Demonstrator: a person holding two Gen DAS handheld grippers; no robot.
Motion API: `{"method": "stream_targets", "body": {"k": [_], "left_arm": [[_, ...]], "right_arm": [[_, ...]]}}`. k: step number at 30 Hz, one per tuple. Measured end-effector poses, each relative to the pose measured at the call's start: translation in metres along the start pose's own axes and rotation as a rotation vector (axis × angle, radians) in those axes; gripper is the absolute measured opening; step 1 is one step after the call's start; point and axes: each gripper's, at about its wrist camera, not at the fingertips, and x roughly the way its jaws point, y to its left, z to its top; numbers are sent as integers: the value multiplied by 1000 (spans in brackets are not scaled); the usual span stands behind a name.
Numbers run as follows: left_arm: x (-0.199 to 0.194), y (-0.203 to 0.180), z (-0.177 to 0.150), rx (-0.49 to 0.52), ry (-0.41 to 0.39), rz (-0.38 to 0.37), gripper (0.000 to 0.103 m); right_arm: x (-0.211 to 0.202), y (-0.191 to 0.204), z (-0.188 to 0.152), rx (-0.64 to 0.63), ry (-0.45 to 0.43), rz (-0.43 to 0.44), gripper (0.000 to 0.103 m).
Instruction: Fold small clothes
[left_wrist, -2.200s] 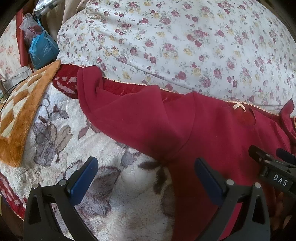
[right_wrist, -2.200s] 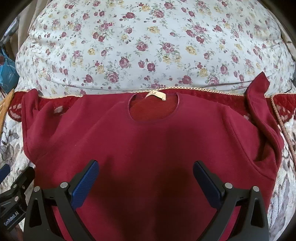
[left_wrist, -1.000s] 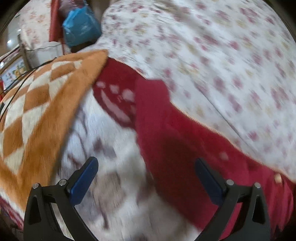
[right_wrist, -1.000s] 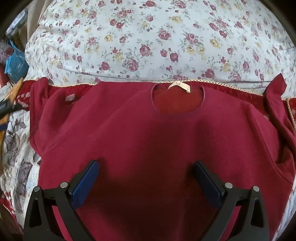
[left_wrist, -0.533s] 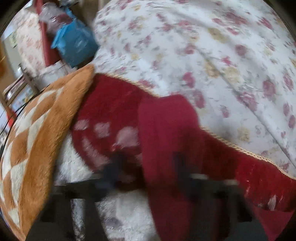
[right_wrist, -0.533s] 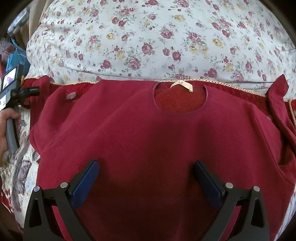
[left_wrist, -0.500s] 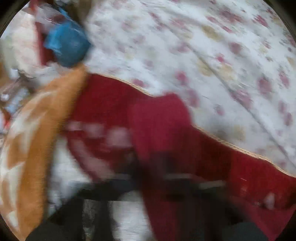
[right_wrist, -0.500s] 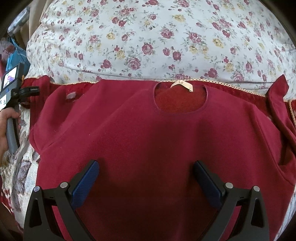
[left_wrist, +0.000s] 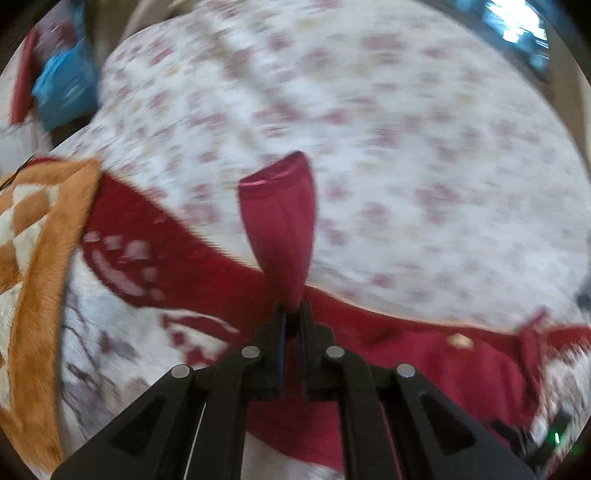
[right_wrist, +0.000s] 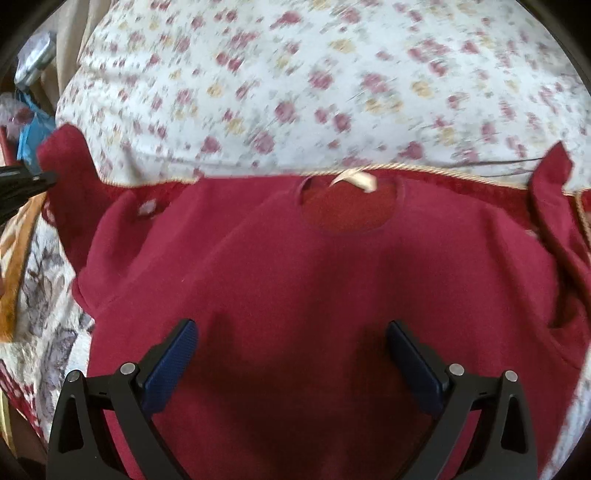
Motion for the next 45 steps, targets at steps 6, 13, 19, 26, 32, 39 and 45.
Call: {"method": "stream_targets", "body": {"k": [6, 13, 19, 26, 32, 39, 45], "left_arm": [[-9, -115, -48, 91, 43, -171, 6], [43, -204, -145, 166, 252, -174, 15], [11, -191, -160, 231, 268, -76, 57], [-29, -112, -144, 253, 44, 242, 87], [23, -57, -151, 144, 166, 372, 87], [17, -40, -148, 22, 162, 353, 87], [0, -47, -145, 52, 128, 337, 87]], "right_arm": [[-44, -52, 10, 95, -43, -17, 103], [-76, -105, 7, 149, -36, -69, 103], [-68, -122, 1, 222, -2, 28, 103], [-26, -76, 8, 99, 55, 98, 95], [26, -46, 14, -3, 119, -1, 50], [-29, -50, 34, -31, -37, 16, 5], [-88, -96, 50, -1, -171, -135, 5]]}}
